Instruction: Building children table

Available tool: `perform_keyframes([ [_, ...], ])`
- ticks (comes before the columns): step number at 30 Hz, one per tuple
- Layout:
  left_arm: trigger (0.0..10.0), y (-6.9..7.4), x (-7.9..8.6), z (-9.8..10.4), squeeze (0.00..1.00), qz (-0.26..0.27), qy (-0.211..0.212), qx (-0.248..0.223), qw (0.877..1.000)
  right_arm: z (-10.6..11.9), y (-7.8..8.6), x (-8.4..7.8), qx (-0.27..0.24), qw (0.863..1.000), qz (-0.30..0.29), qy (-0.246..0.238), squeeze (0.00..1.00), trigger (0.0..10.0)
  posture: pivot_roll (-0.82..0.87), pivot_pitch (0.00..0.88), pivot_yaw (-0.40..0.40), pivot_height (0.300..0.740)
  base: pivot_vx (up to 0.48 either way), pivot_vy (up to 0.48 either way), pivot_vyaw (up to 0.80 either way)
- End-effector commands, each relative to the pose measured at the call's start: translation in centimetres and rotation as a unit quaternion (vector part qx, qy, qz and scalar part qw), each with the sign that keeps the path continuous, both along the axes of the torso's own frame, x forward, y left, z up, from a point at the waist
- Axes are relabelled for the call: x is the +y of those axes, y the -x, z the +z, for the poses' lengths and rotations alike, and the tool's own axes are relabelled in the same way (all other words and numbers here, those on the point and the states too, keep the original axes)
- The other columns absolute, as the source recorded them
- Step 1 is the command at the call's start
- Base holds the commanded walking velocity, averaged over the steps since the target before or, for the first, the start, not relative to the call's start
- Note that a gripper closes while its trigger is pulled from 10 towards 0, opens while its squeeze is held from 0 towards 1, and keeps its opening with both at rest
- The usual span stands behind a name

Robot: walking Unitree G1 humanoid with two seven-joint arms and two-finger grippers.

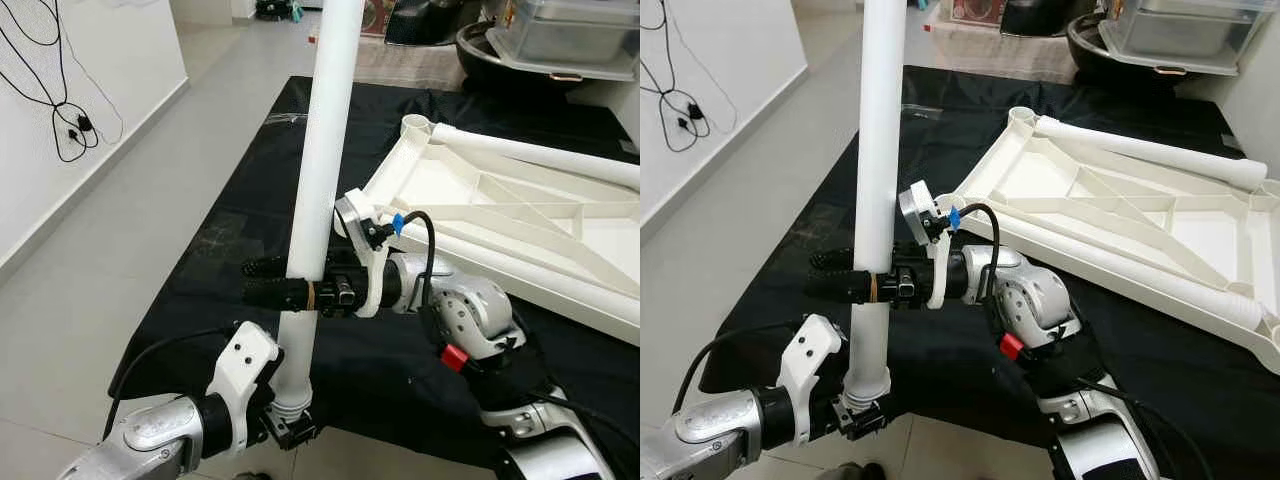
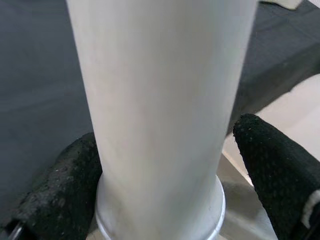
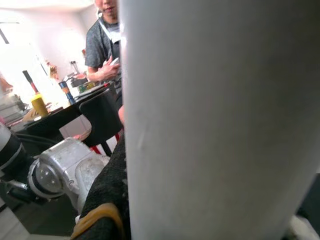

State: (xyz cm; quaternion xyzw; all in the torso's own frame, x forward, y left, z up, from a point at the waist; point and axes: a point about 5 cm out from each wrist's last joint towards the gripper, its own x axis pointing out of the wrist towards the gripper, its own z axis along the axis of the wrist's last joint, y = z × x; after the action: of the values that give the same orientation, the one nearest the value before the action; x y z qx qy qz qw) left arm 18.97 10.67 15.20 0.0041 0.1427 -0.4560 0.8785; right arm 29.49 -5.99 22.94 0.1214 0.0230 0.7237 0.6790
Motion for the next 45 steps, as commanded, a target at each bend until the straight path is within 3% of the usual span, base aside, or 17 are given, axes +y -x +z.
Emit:
perform_keyframes([
  [1, 10.0, 0.2, 0.0, -0.5, 0.00, -0.002, -0.002, 0.010, 1.000, 1.3, -0.6, -0.4, -0.011, 0.999, -0.026, -0.018, 0.00, 0.0, 0.09, 0.145, 0.006, 0.740, 0.000, 0.000, 0.00],
  [9, 10.0, -1.4, 0.7, 0.1, 0.00, 0.054, 0.002, -0.010, 0.998, 4.9, -2.8, -1.5, 0.002, 0.990, -0.090, -0.110, 0.00, 0.0, 0.09, 0.145, 0.006, 0.740, 0.000, 0.000, 0.00],
  [14, 10.0, -2.2, 0.8, 0.8, 0.00, 0.082, 0.017, -0.027, 0.996, 7.5, -4.9, -2.8, -0.009, 0.971, -0.180, -0.155, 0.00, 0.0, 0.09, 0.145, 0.007, 0.740, 0.000, 0.000, 0.00],
  [16, 10.0, -2.7, 0.9, 1.0, 0.00, 0.106, 0.017, -0.040, 0.993, 8.1, -6.4, -3.6, -0.011, 0.948, -0.272, -0.164, 0.00, 0.0, 0.09, 0.142, 0.007, 0.740, 0.000, 0.000, 0.00],
  [18, 10.0, -2.7, 0.9, 1.0, 0.00, 0.106, 0.017, -0.040, 0.993, 8.1, -6.4, -3.6, -0.011, 0.948, -0.272, -0.164, 0.00, 0.0, 0.09, 0.142, 0.007, 0.740, 0.000, 0.000, 0.00],
  [20, 10.0, -2.8, 0.9, 0.8, 0.00, 0.130, 0.013, -0.055, 0.990, 7.9, -8.1, -4.9, -0.022, 0.902, -0.407, -0.143, 0.00, 0.0, 0.09, 0.141, 0.006, 0.740, 0.000, 0.000, 0.00],
  [23, 10.0, -2.9, 0.8, 0.8, 0.00, 0.139, 0.012, -0.063, 0.988, 7.8, -8.7, -5.5, -0.033, 0.878, -0.458, -0.133, 0.00, 0.0, 0.09, 0.141, 0.006, 0.740, 0.000, 0.000, 0.00],
  [25, 10.0, -3.1, 0.3, 0.9, 0.00, 0.170, 0.026, -0.082, 0.982, 7.7, -9.2, -6.6, -0.088, 0.813, -0.569, -0.088, 0.00, 0.0, 0.09, 0.135, 0.002, 0.740, 0.000, 0.000, 0.00],
  [26, 10.0, -3.1, 0.3, 0.9, 0.00, 0.170, 0.026, -0.082, 0.982, 7.7, -9.2, -6.6, -0.088, 0.813, -0.569, -0.088, 0.00, 0.0, 0.09, 0.135, 0.002, 0.740, 0.000, 0.000, 0.00],
  [28, 10.0, -3.3, -0.4, 1.1, 0.00, 0.197, 0.043, -0.095, 0.975, 7.9, -9.3, -7.3, -0.131, 0.763, -0.630, -0.069, 0.00, 0.0, 0.08, 0.131, 0.000, 0.740, 0.000, 0.000, 0.00],
  [30, 10.0, -3.5, -0.9, 1.1, 0.00, 0.206, 0.049, -0.098, 0.972, 8.1, -9.3, -7.5, -0.150, 0.748, -0.643, -0.065, 0.00, 0.0, 0.08, 0.130, -0.002, 0.740, 0.000, 0.000, 0.00],
  [31, 10.0, -3.6, -1.2, 1.2, 0.00, 0.214, 0.049, -0.104, 0.970, 8.3, -9.3, -7.5, -0.162, 0.735, -0.655, -0.065, 0.00, 8.7, 0.09, 0.125, -0.009, 0.740, 0.000, 0.000, 0.00],
  [35, 10.0, -3.8, -1.4, 1.2, 0.00, 0.233, 0.046, -0.112, 0.965, 8.6, -9.3, -7.4, -0.184, 0.719, -0.667, -0.070, 0.00, 10.0, 0.09, 0.125, -0.010, 0.740, 0.000, 0.000, 0.00],
  [38, 10.0, -4.6, -1.1, 1.4, 0.00, 0.270, 0.041, -0.134, 0.953, 8.6, -9.0, -8.0, -0.275, 0.626, -0.729, -0.033, 0.00, 10.0, 0.08, 0.117, -0.015, 0.740, 0.000, 0.000, 0.00],
  [39, 10.0, -4.6, -1.1, 1.4, 0.00, 0.270, 0.041, -0.134, 0.953, 8.6, -9.0, -8.0, -0.275, 0.626, -0.729, -0.033, 0.00, 10.0, 0.08, 0.117, -0.015, 0.740, 0.000, 0.000, 0.00],
  [41, 10.0, -5.0, -1.1, 1.5, 0.00, 0.279, 0.040, -0.144, 0.949, 8.0, -9.0, -7.8, -0.319, 0.580, -0.750, -0.014, 0.00, 10.0, 0.08, 0.119, -0.016, 0.740, 0.000, 0.000, 0.00],
  [45, 10.0, -5.0, -1.6, 1.6, 0.00, 0.279, 0.041, -0.151, 0.947, 6.4, -9.9, -6.7, -0.310, 0.566, -0.764, 0.003, 0.00, 10.0, 0.09, 0.135, -0.018, 0.740, 0.000, 0.000, 0.00],
])
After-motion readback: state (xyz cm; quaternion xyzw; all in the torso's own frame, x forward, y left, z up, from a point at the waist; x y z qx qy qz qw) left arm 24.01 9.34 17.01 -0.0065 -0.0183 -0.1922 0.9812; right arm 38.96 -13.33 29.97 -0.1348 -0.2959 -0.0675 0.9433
